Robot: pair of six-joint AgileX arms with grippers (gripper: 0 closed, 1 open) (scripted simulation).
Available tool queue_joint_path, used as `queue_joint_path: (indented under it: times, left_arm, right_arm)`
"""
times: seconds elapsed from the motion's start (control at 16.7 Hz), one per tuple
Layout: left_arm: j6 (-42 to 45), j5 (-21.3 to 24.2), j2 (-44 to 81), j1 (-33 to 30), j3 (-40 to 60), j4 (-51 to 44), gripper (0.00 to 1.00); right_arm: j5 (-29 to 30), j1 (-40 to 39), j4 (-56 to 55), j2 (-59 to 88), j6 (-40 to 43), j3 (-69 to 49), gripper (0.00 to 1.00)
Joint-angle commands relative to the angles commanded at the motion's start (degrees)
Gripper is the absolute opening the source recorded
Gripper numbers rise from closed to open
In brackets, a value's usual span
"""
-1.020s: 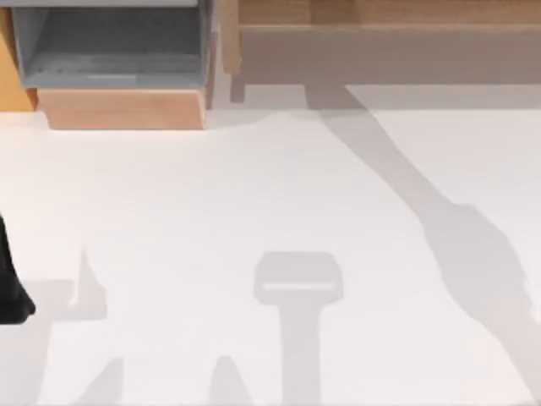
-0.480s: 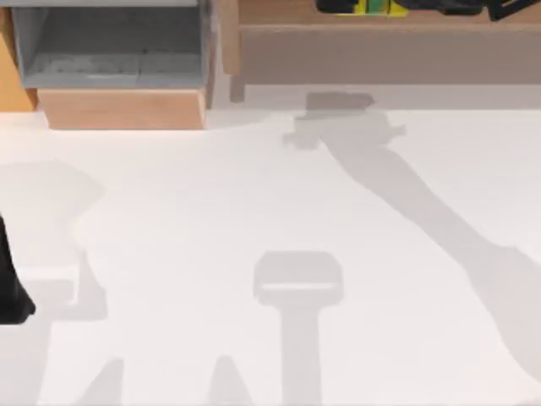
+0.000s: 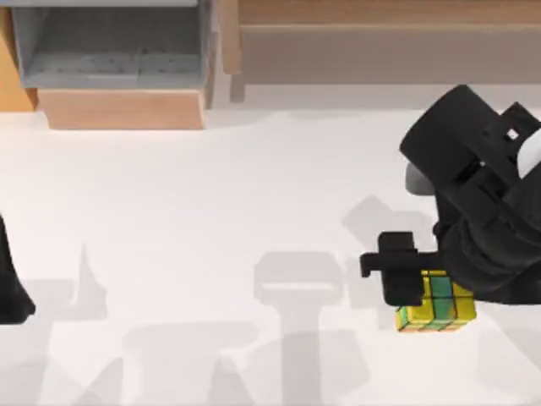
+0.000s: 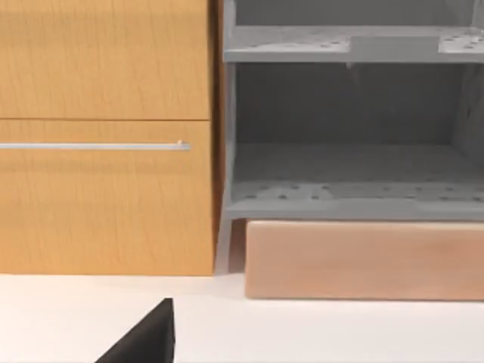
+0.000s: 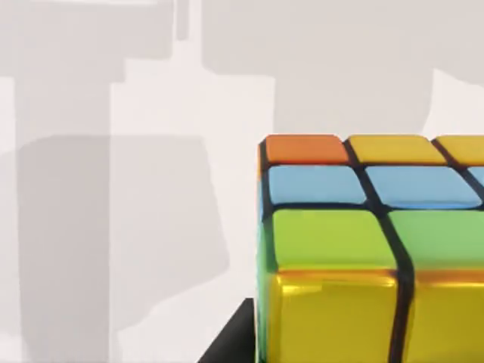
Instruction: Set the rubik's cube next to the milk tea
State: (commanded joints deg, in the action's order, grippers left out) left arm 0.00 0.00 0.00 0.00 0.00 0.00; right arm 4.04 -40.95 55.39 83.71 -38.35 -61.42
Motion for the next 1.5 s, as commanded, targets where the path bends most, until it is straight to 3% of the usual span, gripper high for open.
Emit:
queue_joint_path:
  times: [0.3, 1.5]
  left_arm:
    - [0.0, 0.0, 0.0, 0.0, 0.0, 0.0, 1.0]
    - [0.0, 0.0, 0.0, 0.0, 0.0, 0.0, 1.0]
  right_arm:
    - [-4.9, -1.1, 3.2, -2.4, -3.9, 11.2, 0.0]
    - [-6.0, -0.7, -1.0, -3.5, -4.3, 11.6, 0.0]
